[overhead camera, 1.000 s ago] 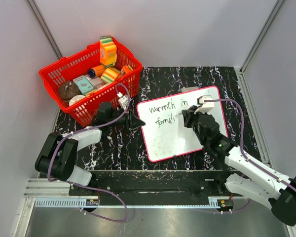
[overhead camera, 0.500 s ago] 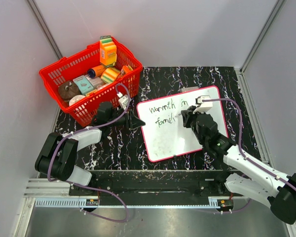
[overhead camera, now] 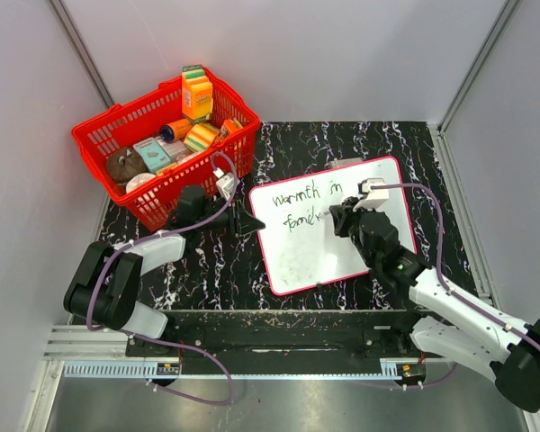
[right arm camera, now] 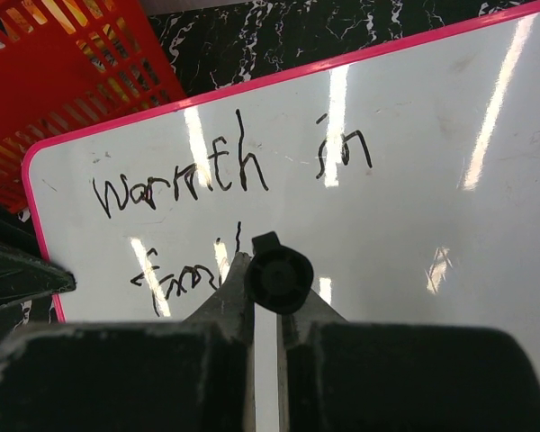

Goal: Write a sentence on the whiteboard
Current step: Write with the whiteboard marker on the whiteboard.

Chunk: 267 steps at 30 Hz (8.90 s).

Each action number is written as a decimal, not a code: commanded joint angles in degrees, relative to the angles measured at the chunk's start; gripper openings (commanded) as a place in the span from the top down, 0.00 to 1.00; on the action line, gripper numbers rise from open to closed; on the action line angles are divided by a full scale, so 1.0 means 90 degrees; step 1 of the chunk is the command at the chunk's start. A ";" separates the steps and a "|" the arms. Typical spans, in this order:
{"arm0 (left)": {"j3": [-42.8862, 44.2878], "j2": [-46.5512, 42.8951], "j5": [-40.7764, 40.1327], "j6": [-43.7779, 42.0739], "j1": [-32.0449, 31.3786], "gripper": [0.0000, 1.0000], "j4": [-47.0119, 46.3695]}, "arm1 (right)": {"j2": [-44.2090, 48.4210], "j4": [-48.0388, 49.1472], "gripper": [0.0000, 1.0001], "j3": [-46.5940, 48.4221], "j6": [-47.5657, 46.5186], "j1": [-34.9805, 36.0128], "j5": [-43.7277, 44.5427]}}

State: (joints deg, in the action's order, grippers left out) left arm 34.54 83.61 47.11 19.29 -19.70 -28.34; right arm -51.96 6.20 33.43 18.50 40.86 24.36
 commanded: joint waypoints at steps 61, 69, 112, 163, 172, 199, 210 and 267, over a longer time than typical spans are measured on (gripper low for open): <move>0.0078 -0.0081 -0.0469 -0.0874 -0.0154 1.00 0.0287 | 0.0439 0.0888 1.00 0.0182 0.1716 -0.3935 -0.6018; 0.0136 -0.0140 -0.0410 -0.0893 -0.0193 0.81 0.0375 | 0.1330 -0.0376 1.00 0.0124 0.1050 -0.3935 -0.5051; -0.1017 0.1559 0.0263 0.2732 -0.0721 0.52 -0.5262 | 0.2102 -0.1323 1.00 0.0055 0.0796 -0.3935 -0.5041; -0.0850 -0.0062 0.0283 -0.0024 0.0099 1.00 -0.0172 | 0.0950 -0.0786 1.00 0.0660 -0.0259 -0.1064 -0.1624; -0.0840 -0.0013 0.0341 0.0005 0.0109 1.00 -0.0220 | 0.0901 -0.0250 1.00 0.0485 -0.0376 -0.1044 -0.1320; -0.0850 0.0026 0.0459 0.0035 0.0109 1.00 -0.0299 | 0.0207 0.0054 1.00 0.0504 -0.0386 -0.1044 -0.1300; -0.0840 0.0036 0.0488 0.0035 0.0109 1.00 -0.0308 | 0.0412 -0.0258 1.00 0.0280 -0.0298 -0.1054 -0.1427; -0.0831 0.0045 0.0488 0.0025 0.0109 1.00 -0.0289 | 0.0833 -0.0474 1.00 0.0573 -0.0200 -0.1034 -0.1075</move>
State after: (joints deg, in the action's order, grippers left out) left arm 28.32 83.31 57.17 28.67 -19.05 -31.92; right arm -44.42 -0.49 36.47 17.56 31.09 13.80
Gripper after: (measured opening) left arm 0.126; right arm 0.077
